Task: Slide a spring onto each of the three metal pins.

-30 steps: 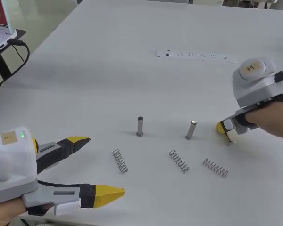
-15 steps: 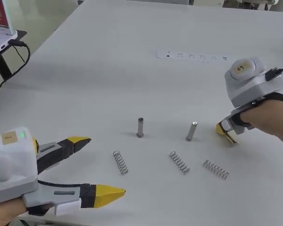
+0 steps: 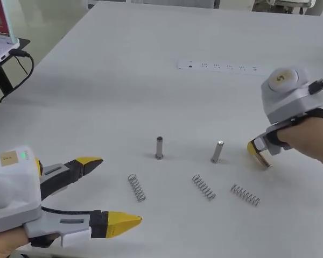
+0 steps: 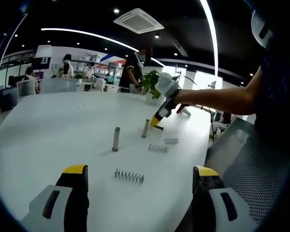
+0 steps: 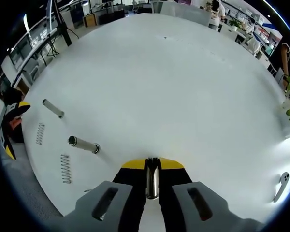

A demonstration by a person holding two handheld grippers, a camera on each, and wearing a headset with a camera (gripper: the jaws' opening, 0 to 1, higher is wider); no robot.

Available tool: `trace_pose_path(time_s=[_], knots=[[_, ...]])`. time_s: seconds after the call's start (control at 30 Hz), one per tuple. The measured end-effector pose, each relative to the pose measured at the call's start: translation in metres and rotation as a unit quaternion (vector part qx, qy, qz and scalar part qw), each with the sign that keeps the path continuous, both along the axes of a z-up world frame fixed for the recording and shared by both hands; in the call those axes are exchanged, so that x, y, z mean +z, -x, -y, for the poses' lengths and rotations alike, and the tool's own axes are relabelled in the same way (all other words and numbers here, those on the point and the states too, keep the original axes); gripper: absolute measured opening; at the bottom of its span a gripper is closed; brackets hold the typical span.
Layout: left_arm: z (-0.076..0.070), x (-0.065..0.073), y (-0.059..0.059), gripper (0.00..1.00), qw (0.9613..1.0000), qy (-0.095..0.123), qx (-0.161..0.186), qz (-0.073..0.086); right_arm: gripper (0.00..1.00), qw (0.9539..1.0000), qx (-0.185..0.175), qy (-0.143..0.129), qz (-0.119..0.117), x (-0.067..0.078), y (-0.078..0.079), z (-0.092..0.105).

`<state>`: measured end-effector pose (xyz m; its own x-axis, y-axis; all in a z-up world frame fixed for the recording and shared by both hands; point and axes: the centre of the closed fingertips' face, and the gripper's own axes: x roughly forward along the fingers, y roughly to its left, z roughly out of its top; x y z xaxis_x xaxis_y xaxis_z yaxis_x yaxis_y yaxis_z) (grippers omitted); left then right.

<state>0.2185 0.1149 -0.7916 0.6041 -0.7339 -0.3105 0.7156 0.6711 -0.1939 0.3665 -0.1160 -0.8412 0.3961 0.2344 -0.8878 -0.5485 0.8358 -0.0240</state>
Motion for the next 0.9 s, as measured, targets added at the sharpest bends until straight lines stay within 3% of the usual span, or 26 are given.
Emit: trace_pose_path(time_s=[0.9], knots=[[0.004, 0.004, 0.0, 0.85, 0.9999, -0.001, -0.01, 0.006, 0.05, 0.9985, -0.005, -0.034, 0.044, 0.024, 0.01, 0.007]])
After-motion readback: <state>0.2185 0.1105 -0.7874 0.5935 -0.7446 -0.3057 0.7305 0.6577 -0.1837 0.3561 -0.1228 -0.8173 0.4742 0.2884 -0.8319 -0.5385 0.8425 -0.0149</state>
